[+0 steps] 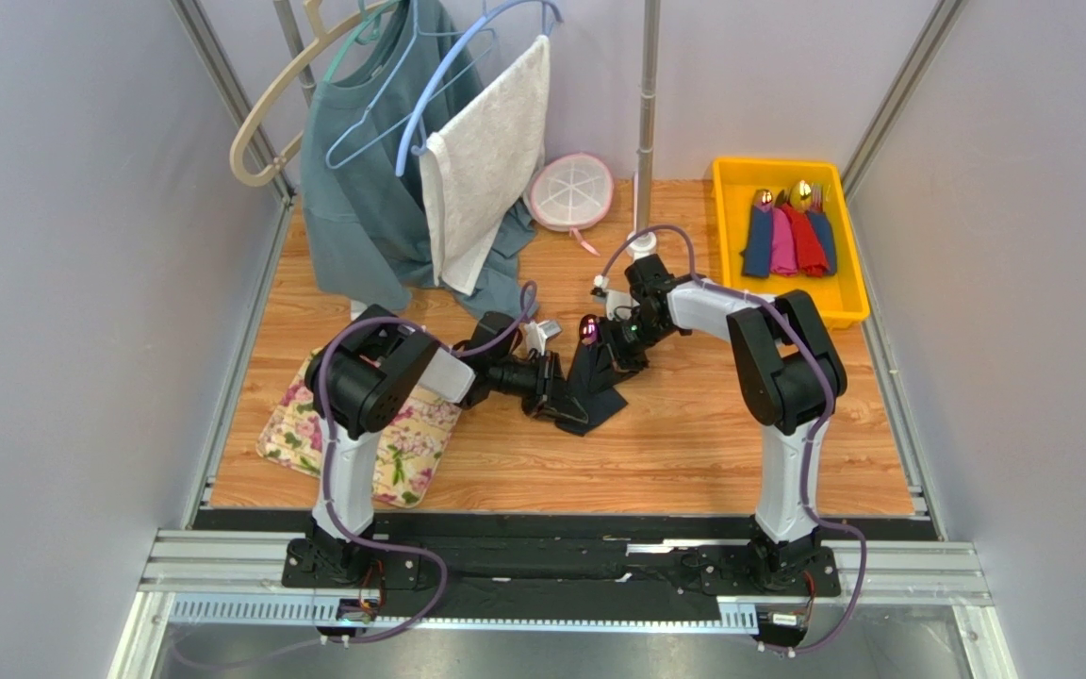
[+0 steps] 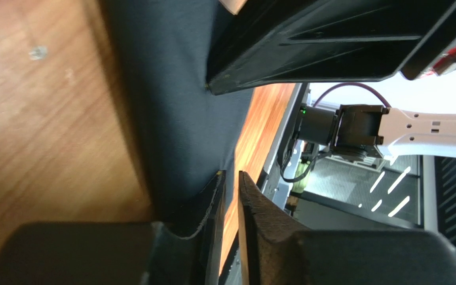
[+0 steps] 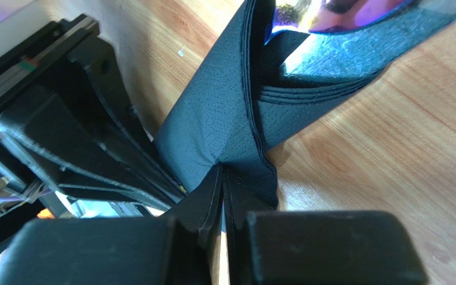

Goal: Place the utensils on the paper napkin and roll it up

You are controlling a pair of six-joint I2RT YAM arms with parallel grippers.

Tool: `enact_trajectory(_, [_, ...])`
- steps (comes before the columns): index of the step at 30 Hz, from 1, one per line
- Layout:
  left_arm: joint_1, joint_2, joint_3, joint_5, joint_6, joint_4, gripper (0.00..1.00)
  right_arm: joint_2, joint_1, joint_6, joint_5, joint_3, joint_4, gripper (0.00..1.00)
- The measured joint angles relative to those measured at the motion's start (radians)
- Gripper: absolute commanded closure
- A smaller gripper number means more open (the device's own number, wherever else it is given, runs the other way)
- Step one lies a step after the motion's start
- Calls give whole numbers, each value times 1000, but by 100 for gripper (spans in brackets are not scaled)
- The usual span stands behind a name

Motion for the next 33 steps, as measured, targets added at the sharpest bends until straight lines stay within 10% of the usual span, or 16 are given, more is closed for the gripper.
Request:
enact_trajectory(7, [-1, 3, 5, -8, -2, -14, 83, -8, -5, 77, 71, 51, -47, 52])
enact_trajectory(33, [-17, 3, 11, -29, -14, -12, 82, 6, 16, 309, 248, 114, -32, 58])
